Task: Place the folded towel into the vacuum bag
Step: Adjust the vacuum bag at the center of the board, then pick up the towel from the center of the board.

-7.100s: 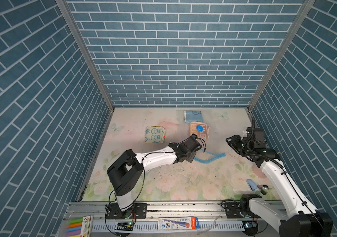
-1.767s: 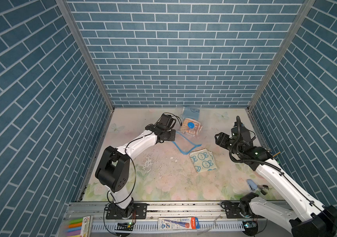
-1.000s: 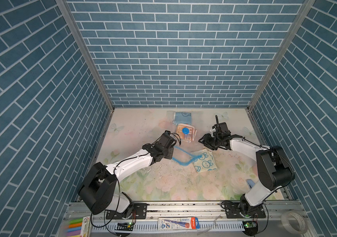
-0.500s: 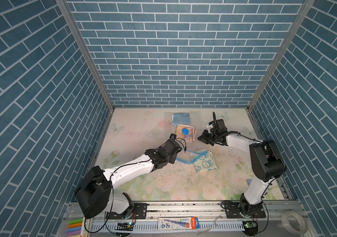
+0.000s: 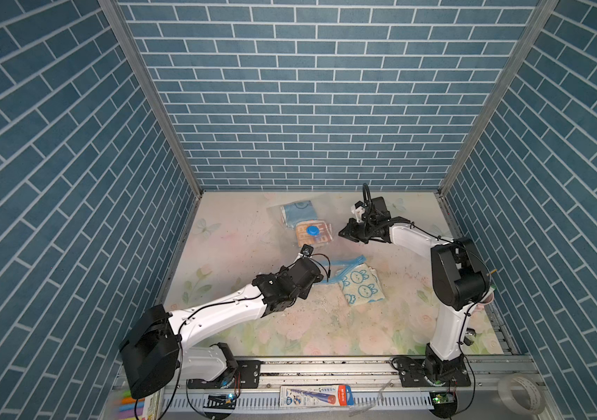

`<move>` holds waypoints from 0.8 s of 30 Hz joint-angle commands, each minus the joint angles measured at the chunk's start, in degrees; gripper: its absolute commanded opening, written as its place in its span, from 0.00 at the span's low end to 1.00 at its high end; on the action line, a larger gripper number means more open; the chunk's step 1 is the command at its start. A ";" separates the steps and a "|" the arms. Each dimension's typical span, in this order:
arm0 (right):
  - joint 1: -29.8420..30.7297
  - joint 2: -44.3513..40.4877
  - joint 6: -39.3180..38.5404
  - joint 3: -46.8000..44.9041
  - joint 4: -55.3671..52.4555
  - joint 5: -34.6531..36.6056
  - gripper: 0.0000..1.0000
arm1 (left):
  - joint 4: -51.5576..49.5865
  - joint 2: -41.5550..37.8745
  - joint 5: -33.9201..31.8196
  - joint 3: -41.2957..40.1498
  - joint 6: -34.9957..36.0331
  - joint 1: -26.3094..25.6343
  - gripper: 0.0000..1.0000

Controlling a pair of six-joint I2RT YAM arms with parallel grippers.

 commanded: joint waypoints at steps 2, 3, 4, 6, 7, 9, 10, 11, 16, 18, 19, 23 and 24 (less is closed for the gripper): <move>-0.59 2.98 -3.20 2.86 -2.22 2.01 0.01 | -2.72 0.59 -0.13 -0.37 -0.77 -0.63 0.00; -0.69 2.91 -3.20 2.83 -2.26 2.56 0.06 | -2.61 1.29 0.27 -0.02 -0.52 -0.69 0.00; -0.90 2.68 -3.42 2.61 -2.48 2.96 0.12 | -2.61 2.00 0.82 0.46 -0.40 -0.62 0.00; -1.43 1.81 -3.89 2.35 -3.44 3.81 0.25 | -2.72 3.77 2.11 1.73 -0.33 -0.61 0.00; -1.84 0.96 -4.26 1.95 -4.24 4.44 0.31 | -2.96 4.79 2.83 2.52 -0.41 -0.63 0.00; -3.07 -1.46 -4.81 0.38 -4.98 5.72 0.44 | -3.78 7.01 3.83 4.31 -0.86 -0.69 0.00; -3.87 -3.06 -5.02 -0.66 -5.59 6.77 0.49 | -3.84 8.12 4.35 5.01 -0.93 -0.67 0.00; -4.90 -5.01 -5.34 -1.98 -6.04 7.56 0.53 | -3.83 9.03 4.79 5.63 -1.10 -0.60 0.00; -9.54 -16.44 -6.66 -8.78 -12.00 12.93 0.57 | -2.51 11.43 7.96 7.36 -2.47 -0.58 0.00; -10.25 -21.32 -7.85 -11.13 -16.49 15.86 0.57 | -2.02 11.87 8.99 7.72 -3.23 -0.45 0.00; -10.29 -23.76 -8.64 -12.55 -18.58 16.91 0.58 | -1.78 12.09 9.79 7.93 -3.68 -0.37 0.00; -10.21 -32.12 -8.72 -20.17 -22.76 15.56 0.58 | -0.86 13.19 13.96 9.14 -5.75 1.09 0.00; -10.25 -33.57 -8.58 -21.79 -23.42 14.62 0.58 | -0.62 13.50 15.02 9.39 -6.22 1.62 0.00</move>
